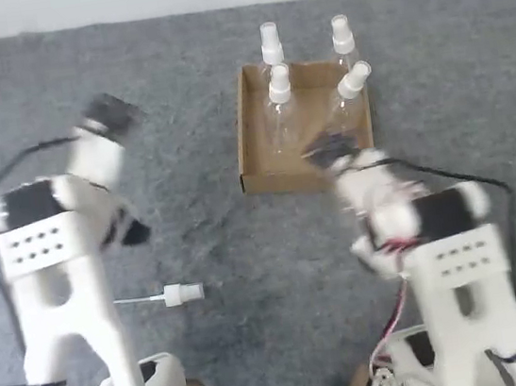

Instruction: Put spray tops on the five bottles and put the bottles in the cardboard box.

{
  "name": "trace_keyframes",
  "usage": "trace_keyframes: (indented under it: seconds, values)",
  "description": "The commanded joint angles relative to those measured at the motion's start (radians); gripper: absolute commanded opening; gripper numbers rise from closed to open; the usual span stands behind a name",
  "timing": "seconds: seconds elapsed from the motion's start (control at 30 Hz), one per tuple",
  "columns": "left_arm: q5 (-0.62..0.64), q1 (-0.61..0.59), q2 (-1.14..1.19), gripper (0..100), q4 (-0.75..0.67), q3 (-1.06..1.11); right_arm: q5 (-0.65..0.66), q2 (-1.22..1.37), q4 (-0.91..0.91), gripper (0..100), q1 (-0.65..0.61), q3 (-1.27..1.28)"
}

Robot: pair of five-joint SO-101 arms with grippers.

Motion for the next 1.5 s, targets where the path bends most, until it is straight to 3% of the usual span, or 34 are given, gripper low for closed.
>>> trace_keyframes:
  seconds: [0.0, 0.1, 0.3, 0.53, 0.87, 1.1, 1.23, 1.47]
  values:
    - [-0.183, 0.091, -0.011, 26, 0.021, 0.107, 0.183, 0.01, -0.058, 0.6, 0.358, -0.011]
    - [-0.21, 0.167, -0.003, 25, -0.037, 0.209, 0.292, 0.113, -0.159, 0.6, 0.568, -0.009]
    - [-0.27, 0.249, -0.002, 25, -0.19, 0.375, 0.362, 0.394, -0.375, 0.6, 0.731, -0.009]
    - [-0.334, 0.232, 0.0, 25, -0.31, 0.47, 0.451, 0.55, -0.496, 0.6, 0.748, -0.011]
    - [-0.338, 0.229, 0.0, 25, -0.436, 0.559, 0.391, 0.688, -0.654, 0.6, 0.76, -0.011]
    - [-0.25, 0.232, 0.002, 25, -0.493, 0.573, 0.353, 0.713, -0.685, 0.6, 0.76, -0.011]
    - [-0.18, 0.235, 0.002, 19, -0.514, 0.581, 0.353, 0.719, -0.677, 0.7, 0.76, -0.011]
    - [0.107, 0.229, 0.002, 19, -0.516, 0.489, 0.351, 0.719, -0.638, 0.7, 0.76, -0.006]
